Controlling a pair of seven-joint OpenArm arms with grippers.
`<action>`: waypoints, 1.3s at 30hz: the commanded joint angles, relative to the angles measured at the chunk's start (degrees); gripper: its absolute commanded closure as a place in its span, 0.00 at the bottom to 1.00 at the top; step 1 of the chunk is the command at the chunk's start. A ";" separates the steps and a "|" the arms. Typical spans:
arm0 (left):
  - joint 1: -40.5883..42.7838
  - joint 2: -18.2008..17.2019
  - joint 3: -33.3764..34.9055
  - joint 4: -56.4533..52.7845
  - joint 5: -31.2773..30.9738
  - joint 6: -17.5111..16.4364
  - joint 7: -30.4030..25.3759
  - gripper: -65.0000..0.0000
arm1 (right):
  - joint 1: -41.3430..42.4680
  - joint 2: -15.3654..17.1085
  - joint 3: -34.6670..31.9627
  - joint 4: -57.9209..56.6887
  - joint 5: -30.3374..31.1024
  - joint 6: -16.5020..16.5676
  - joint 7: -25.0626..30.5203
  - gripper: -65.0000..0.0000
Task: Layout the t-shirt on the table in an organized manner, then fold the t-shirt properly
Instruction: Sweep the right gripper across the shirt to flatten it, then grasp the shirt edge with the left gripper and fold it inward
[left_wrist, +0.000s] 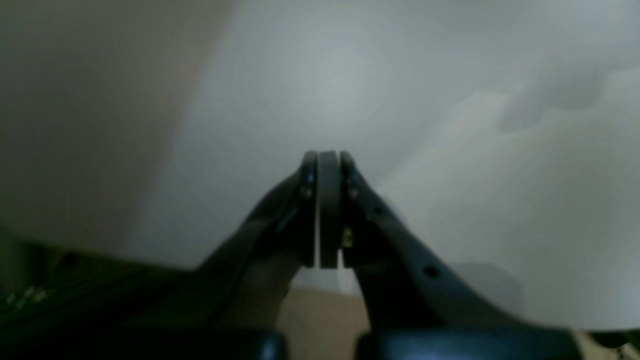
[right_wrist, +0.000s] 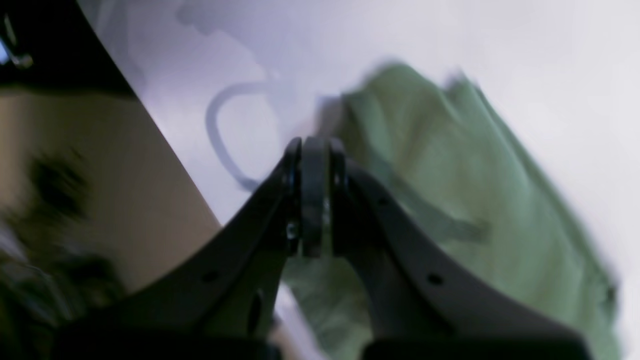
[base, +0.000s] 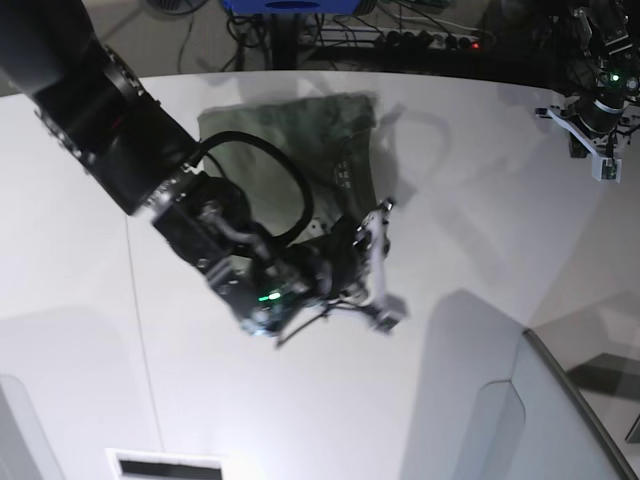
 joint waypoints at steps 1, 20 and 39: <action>0.02 -0.90 -0.62 1.02 0.16 0.84 -1.18 1.00 | 2.82 -0.55 -1.84 0.72 -1.38 -0.16 0.83 0.97; -6.57 3.67 14.50 3.48 0.16 0.84 2.43 1.00 | -9.66 0.94 32.97 8.01 -12.98 1.86 0.75 0.43; -25.47 6.57 28.92 -5.05 -15.67 0.84 18.16 0.32 | -24.16 8.41 52.40 11.09 -13.24 12.50 -0.22 0.43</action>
